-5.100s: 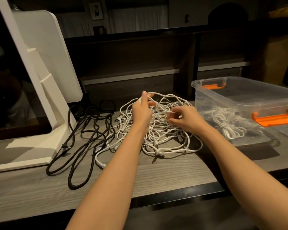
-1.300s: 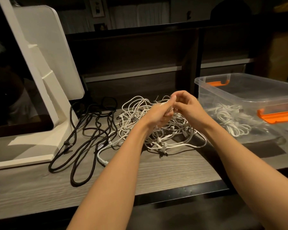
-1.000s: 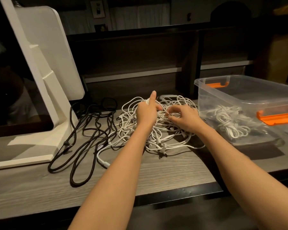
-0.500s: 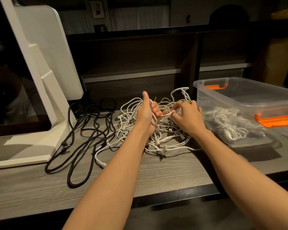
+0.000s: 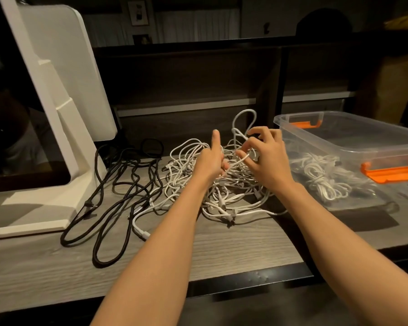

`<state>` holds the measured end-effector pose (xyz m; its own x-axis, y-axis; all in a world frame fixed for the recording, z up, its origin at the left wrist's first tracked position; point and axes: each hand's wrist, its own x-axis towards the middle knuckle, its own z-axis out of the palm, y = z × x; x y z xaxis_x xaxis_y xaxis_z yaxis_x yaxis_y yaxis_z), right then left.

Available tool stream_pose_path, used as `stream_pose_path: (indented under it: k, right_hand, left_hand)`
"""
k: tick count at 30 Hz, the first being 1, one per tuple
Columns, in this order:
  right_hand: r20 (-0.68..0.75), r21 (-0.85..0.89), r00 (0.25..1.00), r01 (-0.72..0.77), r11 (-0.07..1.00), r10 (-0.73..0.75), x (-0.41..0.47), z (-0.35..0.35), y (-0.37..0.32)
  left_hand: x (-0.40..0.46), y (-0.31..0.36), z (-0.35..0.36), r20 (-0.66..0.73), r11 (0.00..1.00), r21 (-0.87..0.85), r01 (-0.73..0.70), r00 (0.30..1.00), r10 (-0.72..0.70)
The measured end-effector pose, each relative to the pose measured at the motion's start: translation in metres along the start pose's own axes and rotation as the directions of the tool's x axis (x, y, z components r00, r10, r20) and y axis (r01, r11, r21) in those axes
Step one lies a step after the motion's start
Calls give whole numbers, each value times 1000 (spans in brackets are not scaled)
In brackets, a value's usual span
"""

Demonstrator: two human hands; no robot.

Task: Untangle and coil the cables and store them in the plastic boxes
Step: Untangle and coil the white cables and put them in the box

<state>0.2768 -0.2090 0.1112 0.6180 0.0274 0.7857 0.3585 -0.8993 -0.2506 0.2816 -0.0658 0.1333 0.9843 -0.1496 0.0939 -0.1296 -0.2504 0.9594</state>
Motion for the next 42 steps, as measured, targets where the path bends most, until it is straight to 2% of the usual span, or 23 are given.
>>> stream_pose_path:
  k: [2, 5, 8, 12, 14, 17, 20, 22, 24, 26, 28, 32, 37, 40, 42]
  right_hand:
    - [-10, 22, 1000, -24, 999, 24, 0, 0, 1]
    - [-5, 95, 996, -86, 992, 87, 0, 0, 3]
    - [34, 98, 992, -123, 988, 120, -1, 0, 4]
    - [74, 7, 979, -189, 982, 188, -1, -2, 1]
    - [56, -84, 977, -200, 976, 205, 0, -3, 1]
    - [46, -157, 985, -158, 975, 167, 0, -3, 7]
    - [27, -96, 997, -71, 993, 74, 0, -2, 11]
    - [16, -47, 1000, -21, 999, 22, 1, -1, 10]
    - [95, 2, 994, -53, 999, 52, 0, 1, 8]
    - [212, 42, 970, -128, 991, 116, -1, 3, 6]
    - [253, 72, 958, -159, 985, 136, -3, 4, 4]
    - [258, 76, 948, -215, 974, 189, -3, 3, 5]
    - [211, 18, 960, -193, 981, 185, -4, 5, 5]
    - [157, 64, 963, -233, 970, 221, -3, 5, 11]
    - [150, 110, 958, -262, 959, 244, -1, 3, 19]
  left_hand:
    - [-1, 0, 4, 97, 994, 103, -33, 995, 23]
    - [-3, 3, 4, 222, 981, 195, -13, 975, -31]
    - [-4, 4, -3, 347, 988, 155, -27, 937, -29]
    - [-6, 5, -8, 519, 976, 178, -129, 855, 18]
    - [-6, 3, -6, 490, 977, 171, -131, 871, 31]
    - [-4, 0, -5, 355, 983, 105, -153, 929, 107]
    - [0, -2, -4, 147, 989, -21, -145, 978, 147]
    - [2, -4, -3, 19, 985, -68, -160, 987, 161]
    - [1, -4, 0, -42, 974, -144, -175, 984, 171]
    - [-1, -3, 1, -45, 951, -241, -191, 982, 186]
    - [-3, -1, 2, 7, 932, -302, -198, 978, 210]
    - [-7, 3, 5, 83, 874, -466, -137, 977, 197]
    - [-4, 1, 2, 117, 818, -575, -8, 989, 91]
    - [-3, 4, -2, 189, 735, -666, 129, 982, -1]
    - [-4, 5, -3, 238, 716, -664, 216, 969, -72]
